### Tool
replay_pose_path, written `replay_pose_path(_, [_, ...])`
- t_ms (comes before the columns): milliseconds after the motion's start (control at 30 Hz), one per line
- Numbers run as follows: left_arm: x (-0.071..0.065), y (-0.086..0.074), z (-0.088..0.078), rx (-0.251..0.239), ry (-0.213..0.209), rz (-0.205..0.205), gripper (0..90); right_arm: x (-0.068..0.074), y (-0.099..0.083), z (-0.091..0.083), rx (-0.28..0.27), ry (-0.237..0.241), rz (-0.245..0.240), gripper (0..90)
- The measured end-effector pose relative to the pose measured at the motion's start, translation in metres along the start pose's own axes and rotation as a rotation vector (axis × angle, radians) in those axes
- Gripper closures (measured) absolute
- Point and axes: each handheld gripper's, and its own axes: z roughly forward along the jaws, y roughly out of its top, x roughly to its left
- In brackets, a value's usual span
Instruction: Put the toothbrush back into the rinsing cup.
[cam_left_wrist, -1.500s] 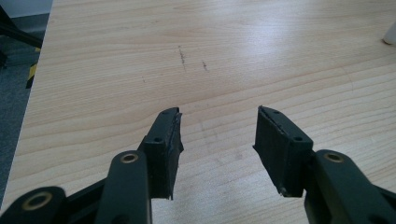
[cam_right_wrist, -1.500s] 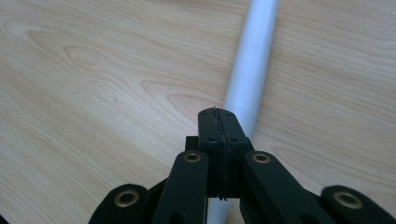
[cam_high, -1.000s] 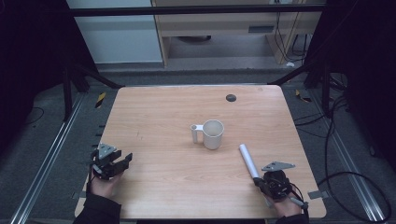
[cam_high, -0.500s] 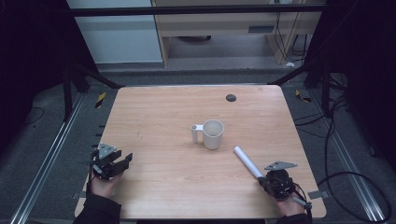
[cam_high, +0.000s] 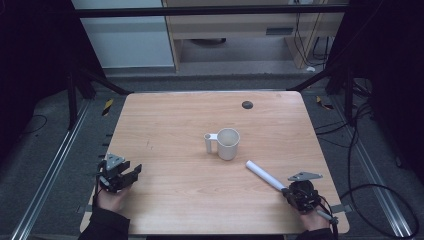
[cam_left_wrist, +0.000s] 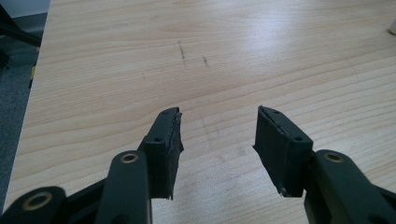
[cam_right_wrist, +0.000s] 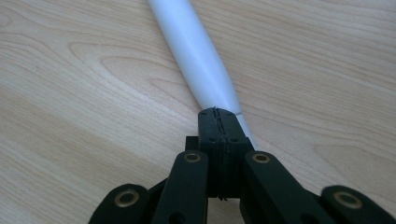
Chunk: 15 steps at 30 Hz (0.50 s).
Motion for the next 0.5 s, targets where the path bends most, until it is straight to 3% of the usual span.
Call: replay_pose_path(500, [0.0, 0.0, 0.001, 0.005, 0.0, 0.002, 49.5, -0.012, -0.002, 0.002, 0.02, -0.063, 0.032, 90.0])
